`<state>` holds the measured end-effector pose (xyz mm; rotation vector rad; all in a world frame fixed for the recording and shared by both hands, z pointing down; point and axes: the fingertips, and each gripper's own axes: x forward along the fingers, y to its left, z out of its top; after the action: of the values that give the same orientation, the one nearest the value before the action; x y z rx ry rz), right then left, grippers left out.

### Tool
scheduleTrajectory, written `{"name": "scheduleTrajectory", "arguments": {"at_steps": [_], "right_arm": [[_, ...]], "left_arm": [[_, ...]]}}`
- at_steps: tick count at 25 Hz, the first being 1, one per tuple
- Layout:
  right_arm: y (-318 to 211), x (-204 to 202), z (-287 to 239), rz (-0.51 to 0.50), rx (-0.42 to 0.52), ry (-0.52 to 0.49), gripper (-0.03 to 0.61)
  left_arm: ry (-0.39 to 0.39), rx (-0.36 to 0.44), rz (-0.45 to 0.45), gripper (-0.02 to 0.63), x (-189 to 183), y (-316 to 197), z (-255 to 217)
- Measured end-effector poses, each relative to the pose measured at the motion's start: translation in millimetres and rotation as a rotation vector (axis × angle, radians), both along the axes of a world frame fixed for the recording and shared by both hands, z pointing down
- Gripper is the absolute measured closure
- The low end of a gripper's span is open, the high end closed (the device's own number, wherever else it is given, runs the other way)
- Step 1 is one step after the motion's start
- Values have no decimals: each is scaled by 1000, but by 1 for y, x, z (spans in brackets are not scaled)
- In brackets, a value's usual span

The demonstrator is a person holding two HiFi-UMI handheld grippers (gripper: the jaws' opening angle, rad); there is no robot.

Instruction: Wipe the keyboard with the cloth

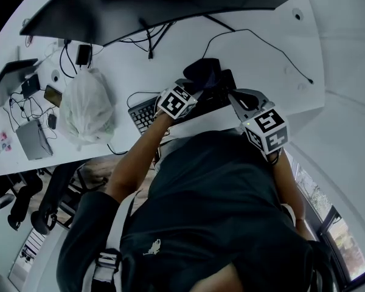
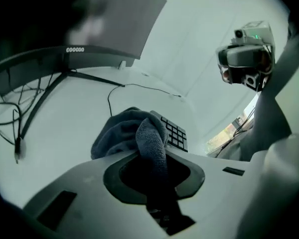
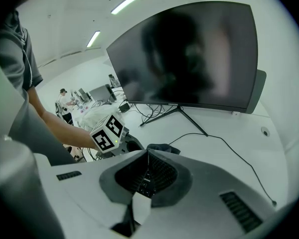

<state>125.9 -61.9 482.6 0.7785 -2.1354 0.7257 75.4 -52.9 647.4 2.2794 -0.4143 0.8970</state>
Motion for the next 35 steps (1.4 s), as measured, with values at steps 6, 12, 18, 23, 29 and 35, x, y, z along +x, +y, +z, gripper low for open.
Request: {"name": "scheduleTrajectory", "arguments": {"at_steps": [6, 12, 18, 23, 29, 35], "right_arm": [[-4, 3, 8, 9, -16, -4, 568], [-6, -4, 13, -14, -26, -9, 568], [-7, 4, 22, 3, -46, 1, 568], [-6, 7, 26, 19, -57, -1, 568], [-7, 0, 30, 10, -66, -4, 568], [-6, 2, 31, 10, -67, 6, 568]], "left_arm": [[9, -35, 71, 552, 35, 43, 6], [14, -17, 285, 552, 65, 85, 9], [20, 56, 210, 552, 54, 15, 4], [21, 55, 127, 552, 52, -15, 5], [26, 18, 129, 552, 63, 1, 6], [13, -42, 332, 552, 74, 91, 9]]}}
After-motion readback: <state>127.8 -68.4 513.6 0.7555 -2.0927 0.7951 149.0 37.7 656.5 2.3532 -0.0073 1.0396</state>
